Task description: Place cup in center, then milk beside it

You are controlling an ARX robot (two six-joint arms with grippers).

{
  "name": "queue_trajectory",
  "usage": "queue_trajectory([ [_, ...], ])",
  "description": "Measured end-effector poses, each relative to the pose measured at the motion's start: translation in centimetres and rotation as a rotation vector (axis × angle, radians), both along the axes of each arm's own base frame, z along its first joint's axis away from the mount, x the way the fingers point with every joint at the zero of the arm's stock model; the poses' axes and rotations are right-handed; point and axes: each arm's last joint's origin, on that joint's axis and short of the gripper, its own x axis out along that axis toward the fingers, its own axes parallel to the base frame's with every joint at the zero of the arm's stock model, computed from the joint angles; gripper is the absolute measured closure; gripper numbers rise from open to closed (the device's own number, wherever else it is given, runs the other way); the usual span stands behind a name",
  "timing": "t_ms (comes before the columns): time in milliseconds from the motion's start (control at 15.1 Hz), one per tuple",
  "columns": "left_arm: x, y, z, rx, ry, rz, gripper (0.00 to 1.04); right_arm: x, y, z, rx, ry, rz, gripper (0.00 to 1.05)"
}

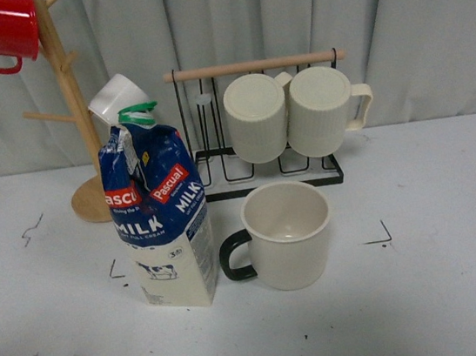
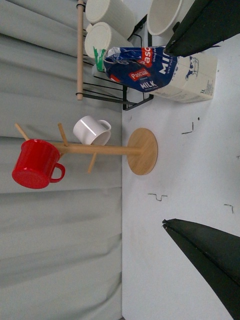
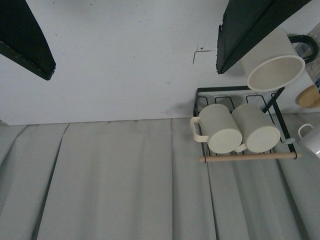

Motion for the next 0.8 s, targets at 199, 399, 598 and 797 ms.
queue_trajectory([
  [199,0.0,0.0,0.0,0.0,0.0,0.0,0.07,0.0,0.0,0.0,0.0,0.0,0.0,0.06],
  [399,0.0,0.0,0.0,0.0,0.0,0.0,0.07,0.0,0.0,-0.01,0.0,0.0,0.0,0.06],
  [598,0.0,0.0,0.0,0.0,0.0,0.0,0.07,0.0,0.0,0.0,0.0,0.0,0.0,0.06],
  [797,0.0,0.0,0.0,0.0,0.0,0.0,0.07,0.0,0.0,0.0,0.0,0.0,0.0,0.06],
])
